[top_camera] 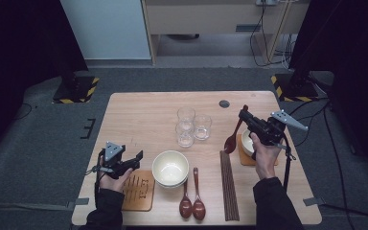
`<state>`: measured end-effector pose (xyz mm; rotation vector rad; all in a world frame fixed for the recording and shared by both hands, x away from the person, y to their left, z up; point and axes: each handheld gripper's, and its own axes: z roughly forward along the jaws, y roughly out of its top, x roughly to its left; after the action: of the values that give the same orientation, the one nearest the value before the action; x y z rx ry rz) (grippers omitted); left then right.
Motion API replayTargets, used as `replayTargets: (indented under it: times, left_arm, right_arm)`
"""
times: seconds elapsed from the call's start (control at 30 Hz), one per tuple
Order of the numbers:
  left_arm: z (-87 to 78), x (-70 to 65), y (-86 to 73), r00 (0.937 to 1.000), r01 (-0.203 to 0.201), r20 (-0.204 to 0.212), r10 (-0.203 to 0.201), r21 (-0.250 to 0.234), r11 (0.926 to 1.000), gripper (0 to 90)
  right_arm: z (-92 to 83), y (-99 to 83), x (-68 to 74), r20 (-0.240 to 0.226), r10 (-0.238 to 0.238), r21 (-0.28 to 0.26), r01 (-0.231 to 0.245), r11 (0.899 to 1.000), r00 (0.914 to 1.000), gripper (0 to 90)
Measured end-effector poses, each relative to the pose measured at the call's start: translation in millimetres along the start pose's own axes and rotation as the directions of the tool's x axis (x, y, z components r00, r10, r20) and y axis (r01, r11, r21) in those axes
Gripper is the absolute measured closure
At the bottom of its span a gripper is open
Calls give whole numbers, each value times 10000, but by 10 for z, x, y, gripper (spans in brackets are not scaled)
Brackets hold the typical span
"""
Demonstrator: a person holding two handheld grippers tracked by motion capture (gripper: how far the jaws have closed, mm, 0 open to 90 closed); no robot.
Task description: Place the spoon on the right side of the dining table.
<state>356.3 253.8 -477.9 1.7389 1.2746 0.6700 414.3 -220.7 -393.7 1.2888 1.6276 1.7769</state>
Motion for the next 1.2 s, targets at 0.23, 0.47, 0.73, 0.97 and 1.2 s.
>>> replayTargets:
  times: [0.23, 0.47, 0.73, 0.97, 1.2]
  left_arm:
    - [70, 103, -50, 9991, 28, -430, -10, 431, 9991, 202]
    - [160, 180, -106, 9973, -62, -722, 123, 847, 9964, 199]
    - [249, 289, -200, 9949, -4, -997, 133, 1281, 9918, 197]
    - [290, 360, -252, 9936, 22, -1122, 160, 1602, 9871, 198]
    - [341, 416, -296, 9923, 79, -1227, 168, 1979, 9802, 198]
  right_arm:
    - [26, 28, 0, 57, -4, -67, 4, 10000, 10000, 848]
    - [33, 39, -25, 206, -46, -88, 47, 9999, 9998, 848]
    - [39, 81, -46, 318, -80, -184, 86, 9998, 9995, 848]
    - [26, 93, -84, 454, 12, -272, 0, 9996, 9990, 848]
    - [10, 110, -150, 688, 100, -298, -80, 9995, 9976, 848]
